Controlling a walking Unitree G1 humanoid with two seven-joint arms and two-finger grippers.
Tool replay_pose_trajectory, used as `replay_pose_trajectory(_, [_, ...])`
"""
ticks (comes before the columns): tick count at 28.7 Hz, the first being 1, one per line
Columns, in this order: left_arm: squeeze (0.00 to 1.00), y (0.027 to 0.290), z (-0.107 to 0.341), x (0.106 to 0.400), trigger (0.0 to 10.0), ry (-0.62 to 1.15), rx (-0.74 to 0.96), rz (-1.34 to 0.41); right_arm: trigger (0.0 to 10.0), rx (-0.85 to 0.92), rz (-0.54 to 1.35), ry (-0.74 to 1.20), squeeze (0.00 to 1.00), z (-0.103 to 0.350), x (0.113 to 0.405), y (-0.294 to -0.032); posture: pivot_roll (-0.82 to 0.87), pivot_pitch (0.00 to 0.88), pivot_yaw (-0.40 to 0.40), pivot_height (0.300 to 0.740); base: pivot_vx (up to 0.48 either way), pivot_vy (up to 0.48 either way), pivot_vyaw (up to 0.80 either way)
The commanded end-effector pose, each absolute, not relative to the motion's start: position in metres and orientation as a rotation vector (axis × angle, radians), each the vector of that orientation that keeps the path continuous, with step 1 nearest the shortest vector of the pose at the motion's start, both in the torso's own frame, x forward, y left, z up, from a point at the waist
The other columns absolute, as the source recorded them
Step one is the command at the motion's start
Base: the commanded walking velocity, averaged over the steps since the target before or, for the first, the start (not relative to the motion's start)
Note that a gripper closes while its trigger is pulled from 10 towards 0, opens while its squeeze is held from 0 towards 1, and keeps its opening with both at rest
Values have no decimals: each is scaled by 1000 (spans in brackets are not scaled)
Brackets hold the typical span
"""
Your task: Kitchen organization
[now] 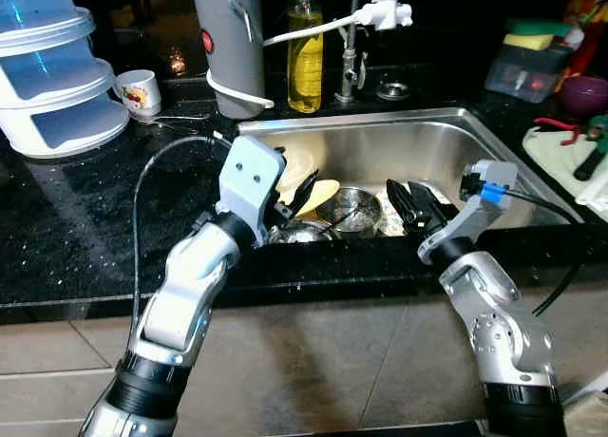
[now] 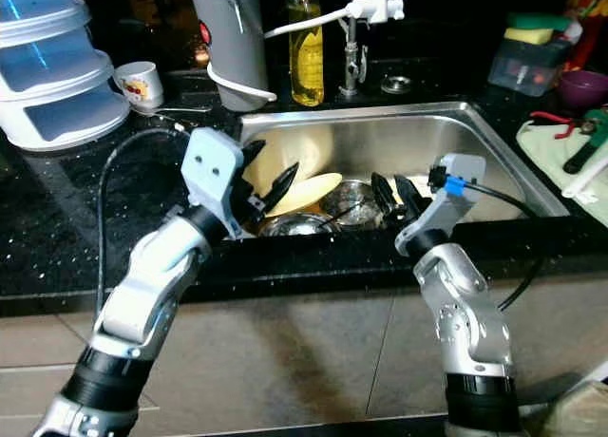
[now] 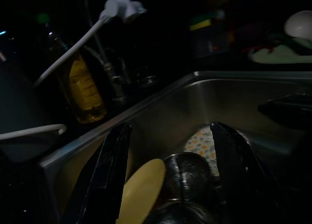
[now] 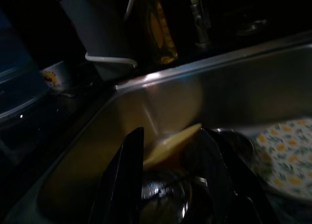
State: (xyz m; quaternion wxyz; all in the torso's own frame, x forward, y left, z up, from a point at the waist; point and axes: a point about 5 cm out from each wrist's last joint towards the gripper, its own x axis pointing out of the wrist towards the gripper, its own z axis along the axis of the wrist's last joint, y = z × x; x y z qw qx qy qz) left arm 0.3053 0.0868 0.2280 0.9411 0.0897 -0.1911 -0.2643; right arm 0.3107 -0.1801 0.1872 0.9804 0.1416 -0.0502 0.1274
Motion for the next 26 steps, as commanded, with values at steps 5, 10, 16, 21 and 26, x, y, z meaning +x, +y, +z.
replay_pose_trajectory(5, [0,89,218,300,10000,-349,214,-547,10000,257,262,-93,0,182,310,-179,-82,0,22,740,-283,0,0])
replay_pose_trajectory(10, [0,91,212,296,10000,-331,219,-551,10000,232,270,-74,0,175,308,-179,-83,0,21,740,-276,0,0])
replay_pose_trajectory(16, [0,98,193,287,10000,-265,227,-560,10000,183,287,-13,0,158,299,-177,-86,0,20,740,-42,0,0])
replay_pose_trajectory(21, [0,103,181,281,10000,-220,209,-552,10000,141,310,22,0,149,294,-174,-87,0,18,740,0,0,0])
replay_pose_trajectory(26, [0,117,152,266,10000,-104,173,-469,10000,107,393,66,0,133,279,-167,-87,0,15,740,0,0,297])
